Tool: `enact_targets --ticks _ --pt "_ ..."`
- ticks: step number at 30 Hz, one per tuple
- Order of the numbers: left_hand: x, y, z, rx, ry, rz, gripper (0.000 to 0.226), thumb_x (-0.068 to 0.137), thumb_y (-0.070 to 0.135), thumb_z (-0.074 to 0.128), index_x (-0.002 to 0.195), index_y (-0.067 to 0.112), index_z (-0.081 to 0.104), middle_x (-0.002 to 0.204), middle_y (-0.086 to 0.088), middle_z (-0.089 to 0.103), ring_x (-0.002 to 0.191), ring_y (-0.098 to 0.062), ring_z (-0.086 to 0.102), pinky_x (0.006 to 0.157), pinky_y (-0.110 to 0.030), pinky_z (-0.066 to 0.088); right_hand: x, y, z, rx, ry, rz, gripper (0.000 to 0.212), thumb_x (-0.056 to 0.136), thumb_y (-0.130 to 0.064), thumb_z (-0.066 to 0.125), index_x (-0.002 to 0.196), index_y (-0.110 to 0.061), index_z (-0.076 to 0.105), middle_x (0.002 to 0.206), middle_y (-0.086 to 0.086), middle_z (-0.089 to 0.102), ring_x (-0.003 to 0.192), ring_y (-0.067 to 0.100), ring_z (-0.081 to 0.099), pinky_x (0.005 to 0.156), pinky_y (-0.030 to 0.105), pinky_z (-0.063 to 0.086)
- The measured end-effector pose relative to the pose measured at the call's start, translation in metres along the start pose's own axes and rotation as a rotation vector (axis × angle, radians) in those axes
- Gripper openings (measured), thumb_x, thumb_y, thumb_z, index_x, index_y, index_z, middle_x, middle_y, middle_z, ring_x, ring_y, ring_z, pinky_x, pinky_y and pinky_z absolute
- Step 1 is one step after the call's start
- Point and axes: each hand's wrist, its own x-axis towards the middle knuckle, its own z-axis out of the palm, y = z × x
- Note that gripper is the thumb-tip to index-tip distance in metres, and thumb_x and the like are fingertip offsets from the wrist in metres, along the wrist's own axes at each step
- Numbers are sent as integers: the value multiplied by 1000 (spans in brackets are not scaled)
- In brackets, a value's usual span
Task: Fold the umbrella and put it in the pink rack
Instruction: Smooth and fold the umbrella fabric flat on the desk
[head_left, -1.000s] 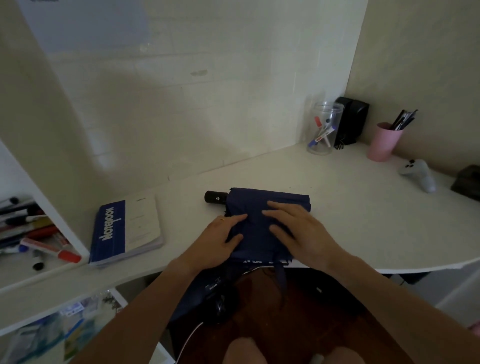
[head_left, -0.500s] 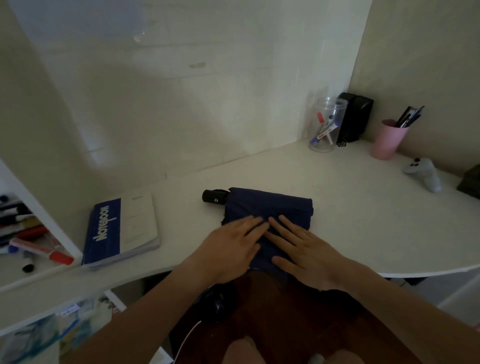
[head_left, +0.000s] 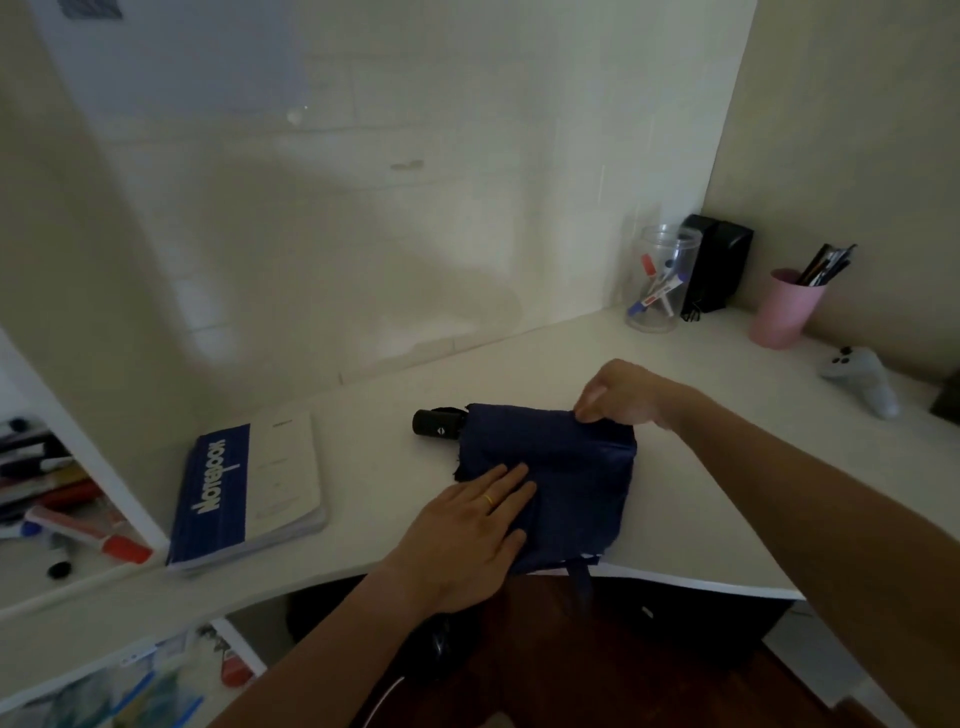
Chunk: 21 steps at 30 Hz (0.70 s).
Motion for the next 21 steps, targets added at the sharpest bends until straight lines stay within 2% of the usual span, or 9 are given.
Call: enact_targets --ticks 3,6,7,9,11,14,17,19,21 --pt "10 2 1 12 12 -18 60 105 47 21 160 25 11 169 5 4 155 -13 5 124 -31 9 5 -7 -3 -129 213 -95 14 79 -20 78 92 -16 81 96 1 77 94 18 68 83 26 52" --pt "15 3 2 34 29 -22 64 102 50 17 159 23 16 168 2 11 154 -16 11 123 -33 13 -9 -13 -7 114 555 -231 8 80 -23 80 88 -21 81 85 -7 76 79 5 69 77 22 54" --pt "16 3 3 37 34 -21 66 99 51 14 159 22 16 168 2 11 154 -16 12 124 -34 14 -12 -13 -9 186 597 -267 8 82 -24 79 89 -21 80 85 -9 75 79 1 68 78 19 53" --pt "14 5 3 32 46 -18 70 97 52 9 159 22 16 168 2 11 154 -16 12 124 -34 14 -15 -8 -11 204 521 -227 10 85 -25 75 93 -20 78 89 -7 75 85 5 68 82 21 53" --pt "12 6 4 28 61 -21 70 97 52 9 159 21 17 168 2 12 154 -17 12 124 -34 13 -12 3 -6 80 299 -68 21 91 -28 66 100 -12 76 100 1 74 93 15 66 87 29 51" --pt "10 8 3 20 72 -33 63 103 48 19 159 21 18 168 2 10 154 -16 11 122 -33 13 -5 13 3 93 124 50 19 85 -18 70 96 -6 79 99 7 74 94 19 64 81 28 47" --pt "7 8 3 -1 60 -32 60 104 46 24 159 22 18 169 3 9 154 -16 10 122 -32 11 -10 6 -2 78 212 -31 15 75 -14 81 89 -15 81 84 -1 73 88 16 68 73 17 44" --pt "6 8 3 -11 73 -21 61 103 46 26 159 22 21 168 2 12 154 -17 15 121 -33 15 -21 1 -9 259 340 -122 13 69 -9 85 77 -19 80 79 2 76 77 11 68 68 14 45" --pt "6 8 4 -19 80 -9 61 102 46 27 158 22 24 168 1 14 153 -17 17 121 -34 19 -34 -1 -11 473 386 -224 16 67 -3 86 66 -16 77 78 13 75 74 12 65 76 19 48"
